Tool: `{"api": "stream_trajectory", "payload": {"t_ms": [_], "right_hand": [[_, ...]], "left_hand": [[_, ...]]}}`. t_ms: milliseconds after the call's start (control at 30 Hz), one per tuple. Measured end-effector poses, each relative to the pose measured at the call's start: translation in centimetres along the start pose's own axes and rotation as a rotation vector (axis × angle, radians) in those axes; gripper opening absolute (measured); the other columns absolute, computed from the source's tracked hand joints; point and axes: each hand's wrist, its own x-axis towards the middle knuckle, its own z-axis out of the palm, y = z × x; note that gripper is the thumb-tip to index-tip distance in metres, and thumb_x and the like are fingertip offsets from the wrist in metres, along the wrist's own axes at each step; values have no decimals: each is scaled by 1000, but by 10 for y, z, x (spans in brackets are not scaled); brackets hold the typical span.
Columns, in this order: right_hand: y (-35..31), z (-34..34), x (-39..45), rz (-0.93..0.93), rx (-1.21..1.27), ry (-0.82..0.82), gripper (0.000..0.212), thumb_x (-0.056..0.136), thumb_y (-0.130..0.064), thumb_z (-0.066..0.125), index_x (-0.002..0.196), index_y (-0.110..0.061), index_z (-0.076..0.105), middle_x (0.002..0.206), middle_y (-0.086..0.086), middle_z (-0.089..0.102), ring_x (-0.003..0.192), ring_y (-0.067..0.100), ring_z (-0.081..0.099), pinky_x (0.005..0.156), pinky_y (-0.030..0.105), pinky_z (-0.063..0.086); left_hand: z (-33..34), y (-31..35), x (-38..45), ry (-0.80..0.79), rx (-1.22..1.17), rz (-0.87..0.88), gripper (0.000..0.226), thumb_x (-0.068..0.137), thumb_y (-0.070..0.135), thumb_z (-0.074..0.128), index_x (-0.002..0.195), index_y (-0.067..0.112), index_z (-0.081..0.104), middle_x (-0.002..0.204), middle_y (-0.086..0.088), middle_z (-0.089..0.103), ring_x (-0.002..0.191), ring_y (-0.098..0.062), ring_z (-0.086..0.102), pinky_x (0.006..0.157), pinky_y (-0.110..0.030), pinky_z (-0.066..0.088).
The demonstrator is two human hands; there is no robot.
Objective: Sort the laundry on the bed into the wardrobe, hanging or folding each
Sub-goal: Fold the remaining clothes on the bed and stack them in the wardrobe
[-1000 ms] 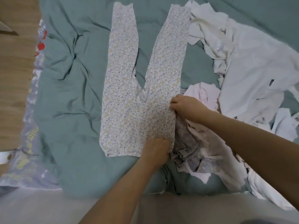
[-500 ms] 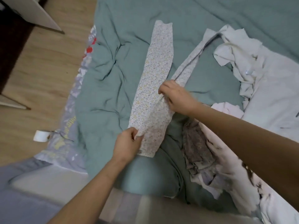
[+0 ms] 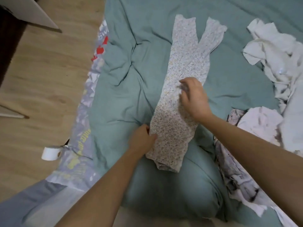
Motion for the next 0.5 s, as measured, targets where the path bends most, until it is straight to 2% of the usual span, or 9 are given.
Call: {"api": "stream_trajectory", "payload": {"t_ms": [67, 100, 167, 233, 267, 333, 400, 500], "right_hand": [[17, -17, -12, 244, 50, 143, 28, 89, -1, 47, 114, -3, 58, 113, 14, 61, 106, 27, 56, 93, 29, 41], [26, -23, -18, 348, 56, 155, 26, 88, 0, 46, 111, -4, 59, 108, 15, 64, 102, 28, 59, 92, 35, 44], [40, -31, -28, 473, 77, 86, 28, 86, 6, 44, 106, -2, 62, 101, 16, 68, 97, 30, 63, 94, 38, 47], [46, -35, -37, 509, 122, 15, 28, 85, 8, 44, 103, 0, 65, 97, 15, 69, 95, 29, 65, 94, 33, 47], [46, -36, -42, 507, 125, 2, 25, 86, 6, 47, 99, -1, 66, 94, 13, 69, 91, 26, 65, 89, 31, 47], [39, -37, -59, 458, 84, -31, 13, 87, -3, 55, 92, -7, 67, 84, 5, 68, 78, 20, 62, 75, 29, 45], [24, -34, -86, 269, 61, -185, 3, 84, -12, 65, 84, -14, 63, 76, -3, 61, 71, 15, 56, 66, 31, 43], [2, -15, -130, -53, 26, -479, 20, 75, -26, 75, 84, -14, 61, 85, 1, 59, 81, 20, 56, 69, 33, 43]], "left_hand": [[-2, 6, 12, -39, -32, -10, 33, 89, 30, 64, 111, 6, 60, 109, -10, 65, 100, -25, 61, 72, -27, 40], [-2, 8, 15, -65, -30, -7, 33, 89, 29, 64, 110, 4, 61, 109, -11, 65, 100, -27, 61, 69, -26, 38], [0, 12, 18, -90, -33, 14, 32, 89, 24, 64, 110, 0, 62, 107, -12, 65, 102, -28, 61, 66, -24, 35], [2, 14, 17, -110, -37, 23, 29, 90, 21, 63, 107, -3, 63, 97, -9, 62, 95, -24, 61, 61, -21, 32], [3, 13, 16, -112, -46, 17, 28, 90, 22, 64, 103, -3, 64, 93, -9, 62, 89, -22, 60, 59, -22, 32], [4, 10, 15, -104, -65, 5, 35, 85, 28, 68, 97, -4, 66, 88, -11, 63, 81, -18, 58, 58, -24, 32], [3, 4, 13, -109, -43, -17, 36, 84, 28, 70, 97, -5, 66, 86, -12, 63, 79, -19, 58, 60, -25, 35], [4, -9, 7, -130, -11, -54, 30, 85, 20, 70, 105, -3, 68, 98, -17, 69, 92, -28, 66, 77, -31, 49]]}}
